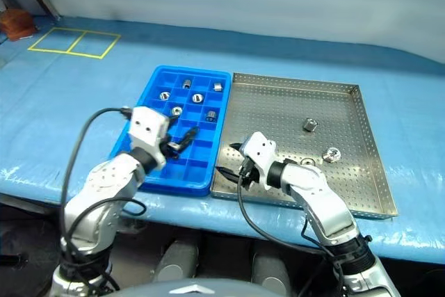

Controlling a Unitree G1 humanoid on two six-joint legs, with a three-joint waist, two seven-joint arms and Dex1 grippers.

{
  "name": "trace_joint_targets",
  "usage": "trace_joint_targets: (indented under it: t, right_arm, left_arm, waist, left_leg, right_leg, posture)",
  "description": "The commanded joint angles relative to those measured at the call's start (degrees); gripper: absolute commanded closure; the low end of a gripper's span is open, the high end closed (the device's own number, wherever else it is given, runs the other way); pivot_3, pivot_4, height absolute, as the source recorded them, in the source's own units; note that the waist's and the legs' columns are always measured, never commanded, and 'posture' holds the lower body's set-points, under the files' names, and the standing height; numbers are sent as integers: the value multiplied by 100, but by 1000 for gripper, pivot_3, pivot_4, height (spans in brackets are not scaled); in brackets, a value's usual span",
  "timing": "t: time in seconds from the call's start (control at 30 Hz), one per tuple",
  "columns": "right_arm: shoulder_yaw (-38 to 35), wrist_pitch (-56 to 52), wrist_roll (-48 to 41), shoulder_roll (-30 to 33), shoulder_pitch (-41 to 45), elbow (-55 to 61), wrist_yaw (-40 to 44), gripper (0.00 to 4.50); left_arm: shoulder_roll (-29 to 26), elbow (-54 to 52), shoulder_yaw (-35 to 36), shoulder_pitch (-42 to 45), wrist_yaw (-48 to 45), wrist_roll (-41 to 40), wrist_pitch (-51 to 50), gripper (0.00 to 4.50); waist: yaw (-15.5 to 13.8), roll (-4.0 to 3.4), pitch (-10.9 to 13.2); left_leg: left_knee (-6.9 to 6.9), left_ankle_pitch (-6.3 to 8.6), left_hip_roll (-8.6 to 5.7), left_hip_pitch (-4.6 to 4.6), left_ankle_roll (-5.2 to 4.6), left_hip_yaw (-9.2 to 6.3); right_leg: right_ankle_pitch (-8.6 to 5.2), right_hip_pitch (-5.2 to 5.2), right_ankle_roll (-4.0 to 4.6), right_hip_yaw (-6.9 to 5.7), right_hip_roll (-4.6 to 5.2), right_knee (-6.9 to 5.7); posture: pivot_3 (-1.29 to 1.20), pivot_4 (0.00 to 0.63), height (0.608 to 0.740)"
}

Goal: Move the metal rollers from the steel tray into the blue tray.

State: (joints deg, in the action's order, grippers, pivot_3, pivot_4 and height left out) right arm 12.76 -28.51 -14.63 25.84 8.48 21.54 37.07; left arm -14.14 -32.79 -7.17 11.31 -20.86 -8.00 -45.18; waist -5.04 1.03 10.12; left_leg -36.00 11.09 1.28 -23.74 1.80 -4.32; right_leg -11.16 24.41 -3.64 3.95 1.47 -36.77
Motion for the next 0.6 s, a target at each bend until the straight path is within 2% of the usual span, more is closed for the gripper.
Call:
trace_joint_targets:
  t: [0.03,0.37,0.6]
  right_arm:
    - [-410,-179,127,-60,-91,309,-540,850]
    - [-736,-461,140,71,-857,1030,-923,850]
    - [-928,-511,153,88,-1179,1335,-1077,850]
  left_arm:
    - [74,611,-350,421,-430,-172,580,1475]
    - [-13,2625,-1348,1468,-1098,378,1739,1475]
    - [149,3775,-1651,1957,-1342,689,2341,1475]
  waist:
    - [61,0,0]
    - [598,-2,-1]
    - [841,-3,-1]
  left_leg:
    - [0,0,0,0,0,0]
    - [3,0,0,-3,-2,-1]
    - [-5,0,0,4,-3,2]
  right_leg:
    - [0,0,0,0,0,0]
    - [0,3,-1,3,-2,-2]
    - [2,0,-5,8,-4,-8]
  posture:
    - [110,150,740]
    - [-39,150,740]
    - [-97,150,740]
